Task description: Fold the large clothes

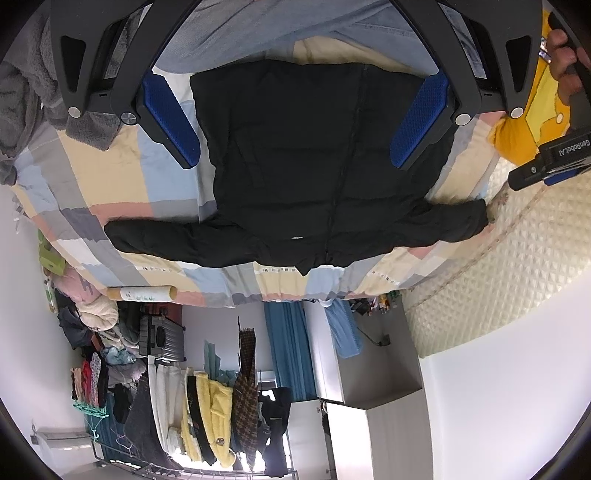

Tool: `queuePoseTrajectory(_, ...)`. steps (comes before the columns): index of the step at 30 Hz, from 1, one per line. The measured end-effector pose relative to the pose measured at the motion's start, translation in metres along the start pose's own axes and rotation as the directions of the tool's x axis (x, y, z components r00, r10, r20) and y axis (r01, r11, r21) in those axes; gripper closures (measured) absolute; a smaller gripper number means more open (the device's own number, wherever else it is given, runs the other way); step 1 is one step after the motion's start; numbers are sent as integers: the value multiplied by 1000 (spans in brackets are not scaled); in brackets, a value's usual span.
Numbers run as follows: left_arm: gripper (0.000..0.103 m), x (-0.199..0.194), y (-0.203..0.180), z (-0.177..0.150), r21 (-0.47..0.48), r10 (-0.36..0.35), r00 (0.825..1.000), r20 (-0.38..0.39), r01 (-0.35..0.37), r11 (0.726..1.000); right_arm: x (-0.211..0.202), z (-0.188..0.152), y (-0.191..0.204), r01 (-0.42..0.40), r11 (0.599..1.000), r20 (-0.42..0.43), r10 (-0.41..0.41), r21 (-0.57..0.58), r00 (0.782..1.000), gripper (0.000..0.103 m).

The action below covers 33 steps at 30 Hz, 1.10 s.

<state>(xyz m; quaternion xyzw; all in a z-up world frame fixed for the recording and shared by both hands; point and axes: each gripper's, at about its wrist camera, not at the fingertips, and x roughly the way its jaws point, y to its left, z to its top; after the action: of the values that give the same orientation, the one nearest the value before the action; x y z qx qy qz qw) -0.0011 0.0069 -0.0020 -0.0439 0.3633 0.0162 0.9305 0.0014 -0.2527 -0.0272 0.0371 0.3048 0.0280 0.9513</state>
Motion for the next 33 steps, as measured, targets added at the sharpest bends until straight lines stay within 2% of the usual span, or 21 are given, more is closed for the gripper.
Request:
queuePoseTrajectory(11, 0, -5, -2, 2, 14, -6, 1000, -15, 6, 1000, -7, -9, -4, 13, 1000, 0, -13, 20, 1000, 0)
queuePoseTrajectory(33, 0, -7, 2, -16, -7, -1, 1000, -22, 1, 1000, -9, -19, -4, -3, 1000, -12, 3, 13, 1000, 0)
